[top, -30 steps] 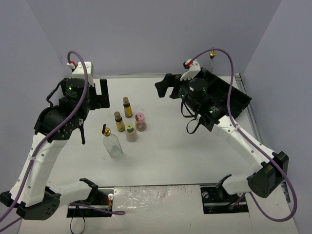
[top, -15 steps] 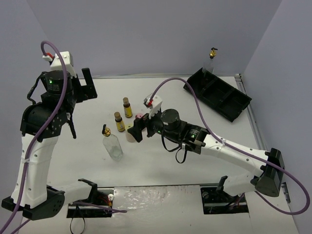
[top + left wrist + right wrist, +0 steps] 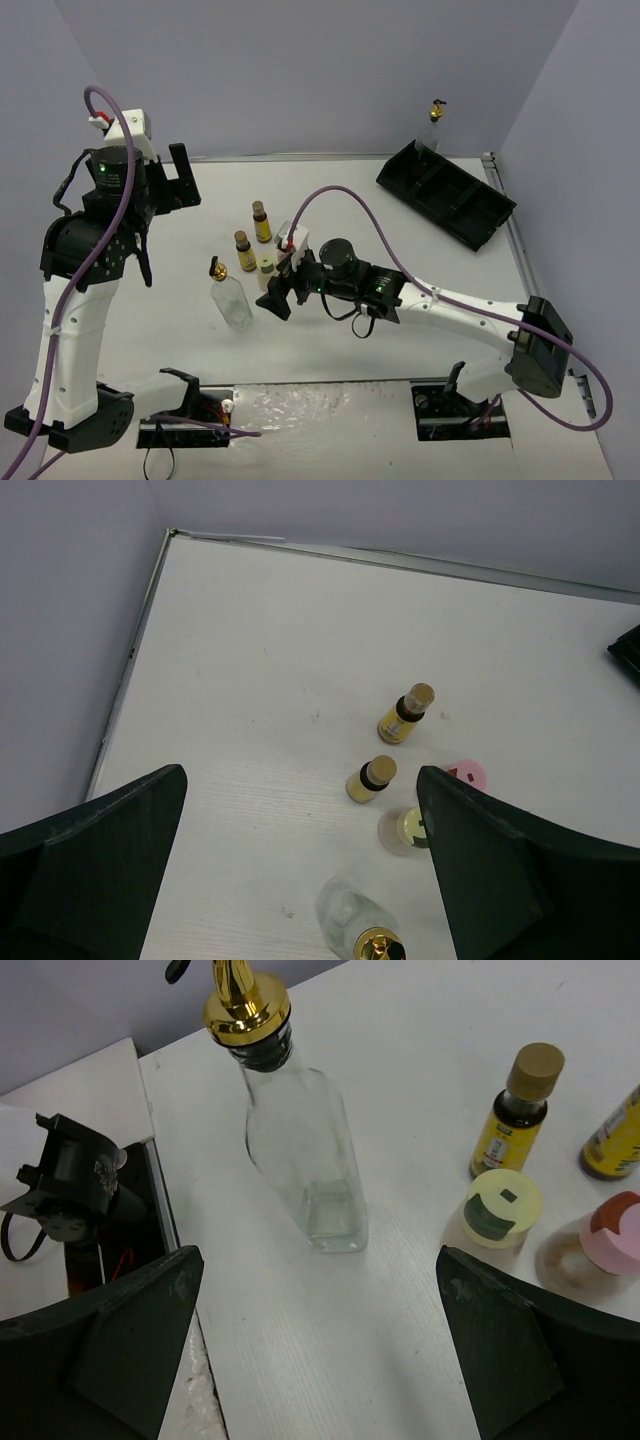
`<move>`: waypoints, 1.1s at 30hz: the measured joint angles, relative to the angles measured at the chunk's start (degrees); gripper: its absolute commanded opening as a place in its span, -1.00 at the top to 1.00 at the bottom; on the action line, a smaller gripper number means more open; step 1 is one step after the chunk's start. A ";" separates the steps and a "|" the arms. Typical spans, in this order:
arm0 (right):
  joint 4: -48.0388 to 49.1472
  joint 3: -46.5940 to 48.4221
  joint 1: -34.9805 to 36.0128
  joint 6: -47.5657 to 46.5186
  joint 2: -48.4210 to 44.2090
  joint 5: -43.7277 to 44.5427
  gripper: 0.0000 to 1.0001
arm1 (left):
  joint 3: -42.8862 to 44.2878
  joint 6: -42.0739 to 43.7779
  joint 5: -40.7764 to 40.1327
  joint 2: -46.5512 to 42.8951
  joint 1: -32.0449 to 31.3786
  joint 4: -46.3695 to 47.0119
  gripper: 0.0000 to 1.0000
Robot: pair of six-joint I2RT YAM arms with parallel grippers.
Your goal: Organize the condiment bottles
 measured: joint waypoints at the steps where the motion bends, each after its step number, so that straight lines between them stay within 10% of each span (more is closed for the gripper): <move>1: 0.80 0.00 0.00 -0.16 1.08 -0.74 -1.00 | 0.00 -0.05 0.11 0.00 0.00 -0.02 -0.94; 33: 14.73 5.49 5.63 -1.01 19.80 5.38 -0.94 | -0.04 -0.05 1.36 0.00 1.01 -0.31 -0.94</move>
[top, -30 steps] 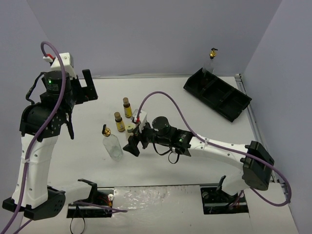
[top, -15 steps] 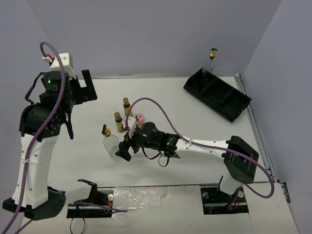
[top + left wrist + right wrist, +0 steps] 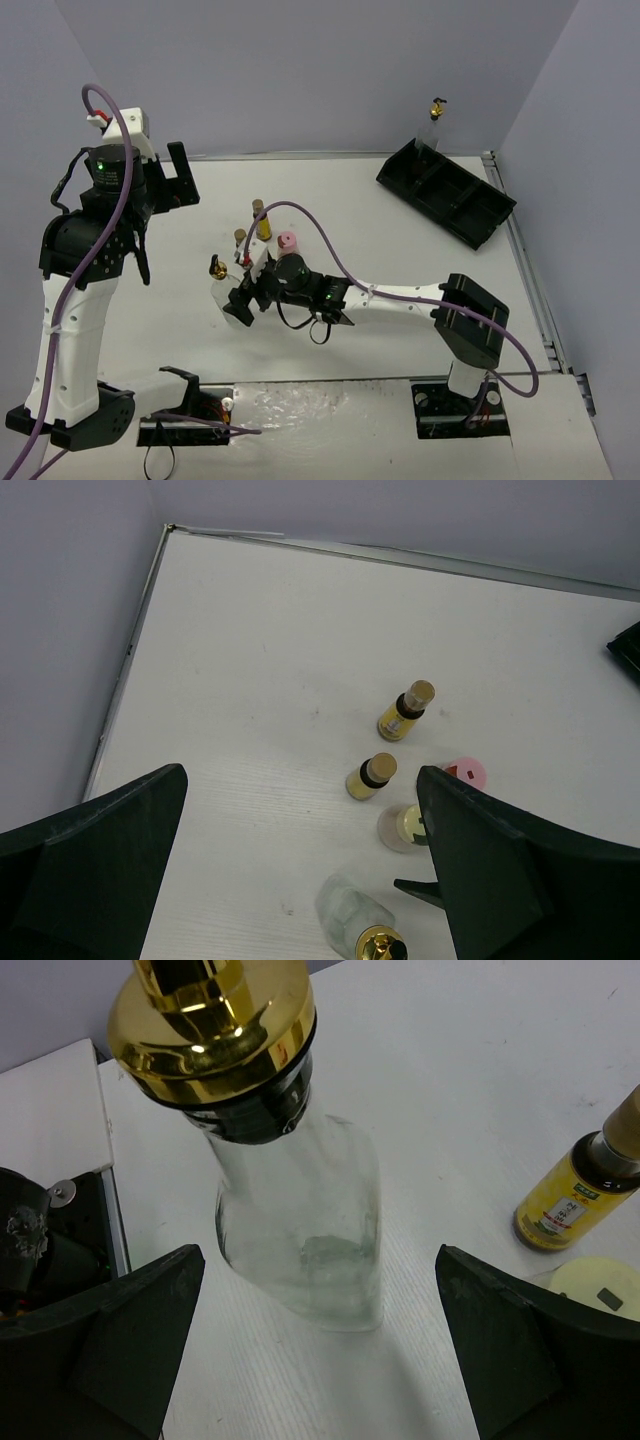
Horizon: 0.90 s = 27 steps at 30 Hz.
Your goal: Organize the condiment bottles
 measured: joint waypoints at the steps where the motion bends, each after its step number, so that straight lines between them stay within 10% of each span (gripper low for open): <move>1: 0.26 0.27 0.06 0.00 0.44 0.27 -0.93 | -0.07 0.00 0.04 -0.02 0.00 0.02 -0.94; 21: 3.58 6.04 2.21 -0.03 8.16 4.11 -0.80 | -0.64 0.73 0.27 -0.34 0.81 -0.02 -0.94; 27: 4.61 6.46 2.37 -0.03 9.55 4.92 -0.43 | -0.64 1.28 0.25 -0.40 1.10 -0.04 -0.94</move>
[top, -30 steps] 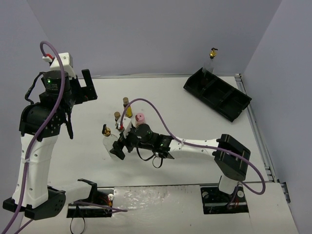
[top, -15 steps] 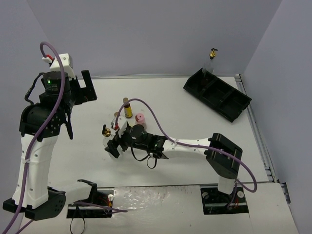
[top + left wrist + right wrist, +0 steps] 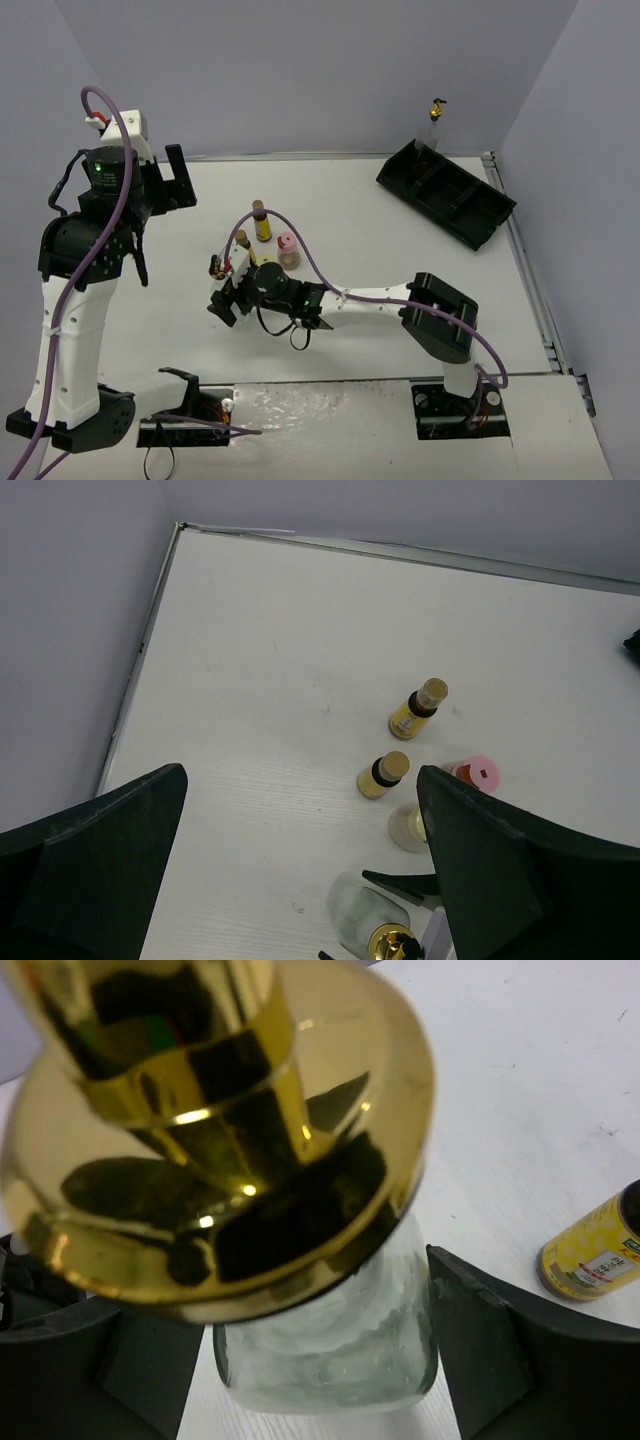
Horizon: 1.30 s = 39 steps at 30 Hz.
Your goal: Organize the condiment bottles
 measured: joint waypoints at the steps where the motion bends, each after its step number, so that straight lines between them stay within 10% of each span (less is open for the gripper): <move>1: 0.26 0.03 0.00 -0.01 0.16 0.16 -0.33 | 0.00 0.02 0.00 -0.01 0.02 0.00 -0.94; 10: 0.90 0.83 -0.01 -0.64 1.17 1.91 0.99 | -0.36 0.11 0.00 -0.26 0.03 0.00 -0.94; 21: -3.05 2.10 1.45 -1.66 0.51 3.27 1.00 | -0.70 0.21 -0.64 -1.10 0.08 0.03 -0.94; 31: -26.41 3.82 2.55 -0.80 -12.08 7.35 1.00 | -2.45 0.17 -1.27 -2.17 0.08 0.43 -0.94; 39: -35.67 7.23 -11.41 4.31 -26.88 11.83 1.00 | -3.99 0.00 -0.81 -2.86 0.35 0.90 -0.94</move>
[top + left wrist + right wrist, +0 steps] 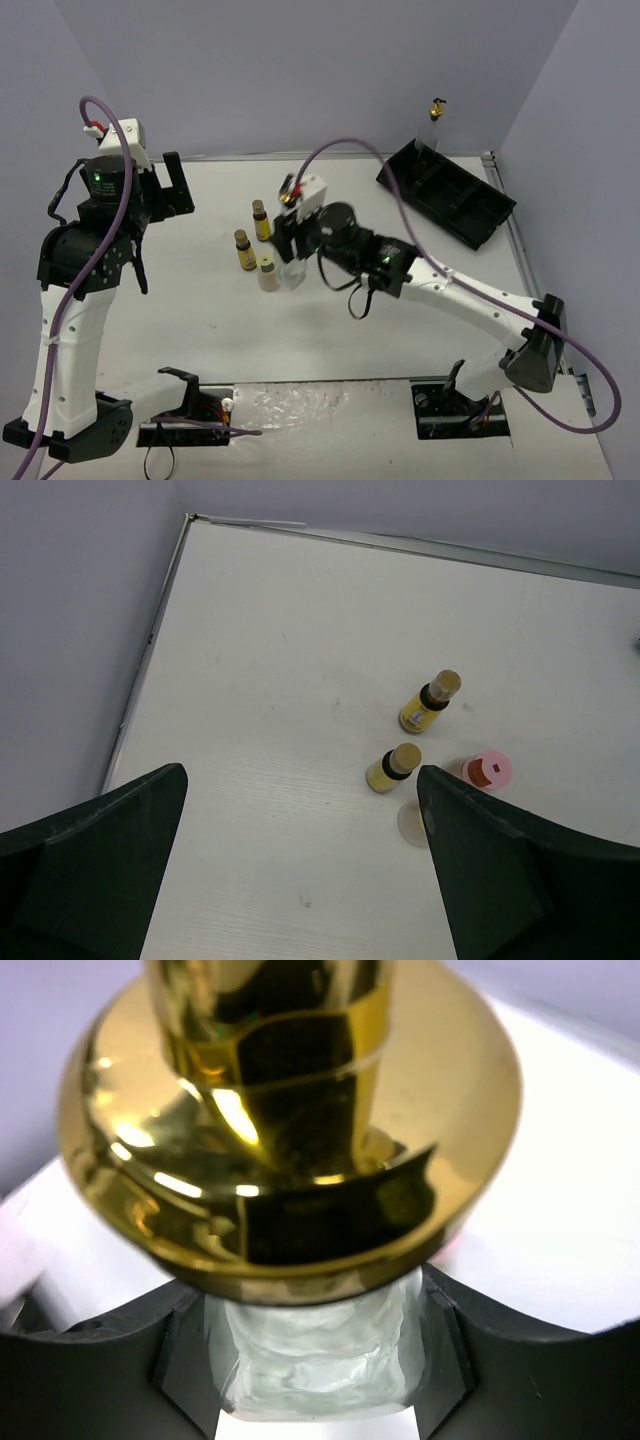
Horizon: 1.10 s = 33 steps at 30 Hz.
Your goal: Organize the condiment bottles
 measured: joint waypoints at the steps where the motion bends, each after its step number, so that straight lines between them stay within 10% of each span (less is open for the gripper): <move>1: -0.40 0.57 -3.65 0.38 -1.24 1.26 1.00 | -0.12 -0.02 0.16 -0.17 0.13 0.00 -0.94; 11: 0.55 8.43 -25.65 -0.77 4.40 11.29 1.00 | -2.66 -0.44 1.27 -1.63 0.43 1.67 -0.94; 33: 22.40 22.09 -38.81 -5.94 32.63 15.03 1.00 | -4.95 -0.82 4.15 -1.31 0.43 3.54 -0.94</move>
